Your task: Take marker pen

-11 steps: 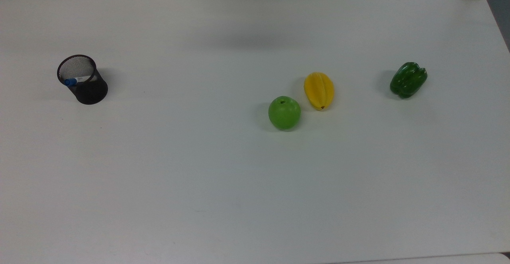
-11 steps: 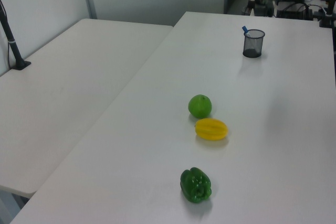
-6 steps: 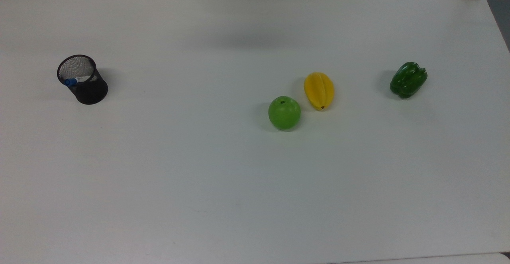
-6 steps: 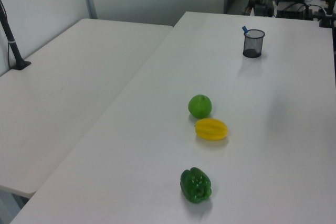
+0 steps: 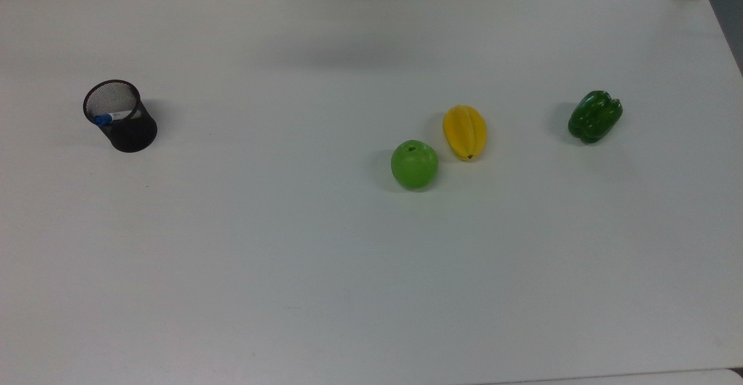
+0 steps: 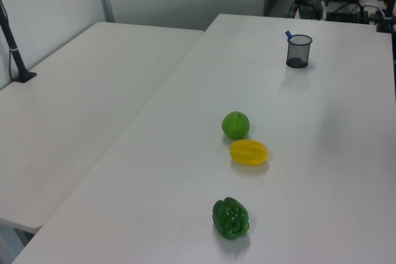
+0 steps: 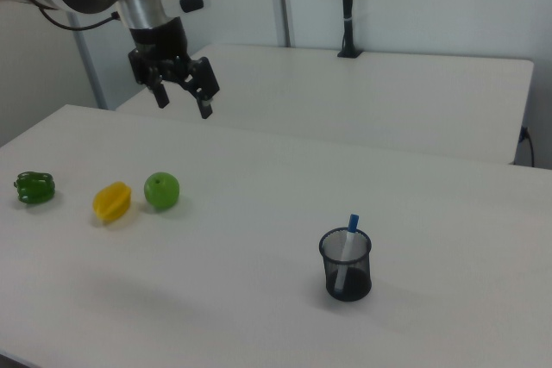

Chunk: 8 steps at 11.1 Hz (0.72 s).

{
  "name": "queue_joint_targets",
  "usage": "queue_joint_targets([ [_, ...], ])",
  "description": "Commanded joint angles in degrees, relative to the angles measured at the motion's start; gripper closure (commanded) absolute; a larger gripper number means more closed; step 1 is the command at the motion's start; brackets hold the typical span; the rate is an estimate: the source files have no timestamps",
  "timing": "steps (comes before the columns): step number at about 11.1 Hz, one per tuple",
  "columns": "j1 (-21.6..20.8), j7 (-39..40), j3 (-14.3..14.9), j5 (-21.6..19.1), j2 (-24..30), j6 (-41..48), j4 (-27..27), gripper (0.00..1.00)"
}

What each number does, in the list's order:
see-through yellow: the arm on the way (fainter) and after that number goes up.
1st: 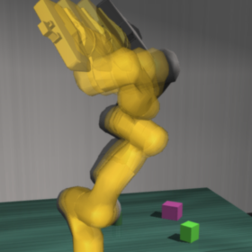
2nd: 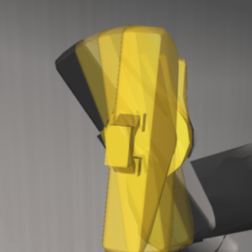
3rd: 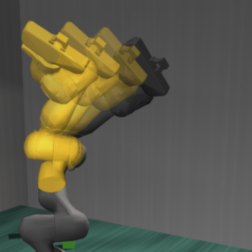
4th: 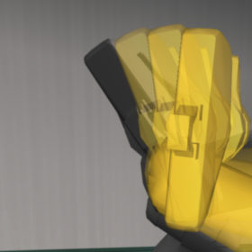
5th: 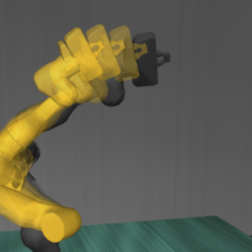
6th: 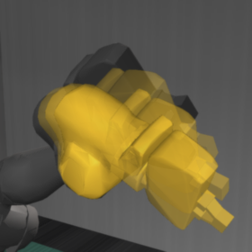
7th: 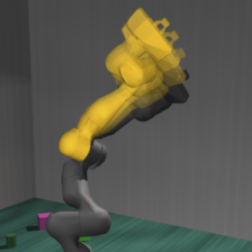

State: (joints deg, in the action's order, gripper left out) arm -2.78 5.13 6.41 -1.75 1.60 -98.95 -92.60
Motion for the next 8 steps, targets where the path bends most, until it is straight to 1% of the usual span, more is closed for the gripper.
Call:
queue_joint_targets([
  [1, -0.39, 1.37, 5.26, -1.15, 1.21, -6.60, -2.15, 0.00],
  [2, -0.39, 1.37, 6.76, -1.07, 0.69, -9.57, -2.23, 0.00],
  [5, -0.39, 1.46, 12.47, -0.63, -3.87, -17.40, -2.67, 0.00],
  [7, 0.13, 3.99, 14.94, -0.36, -6.51, -24.07, -5.04, 0.00],
  [8, 0.84, 5.40, 15.21, -0.45, -7.92, -26.45, -6.01, 0.00],
])
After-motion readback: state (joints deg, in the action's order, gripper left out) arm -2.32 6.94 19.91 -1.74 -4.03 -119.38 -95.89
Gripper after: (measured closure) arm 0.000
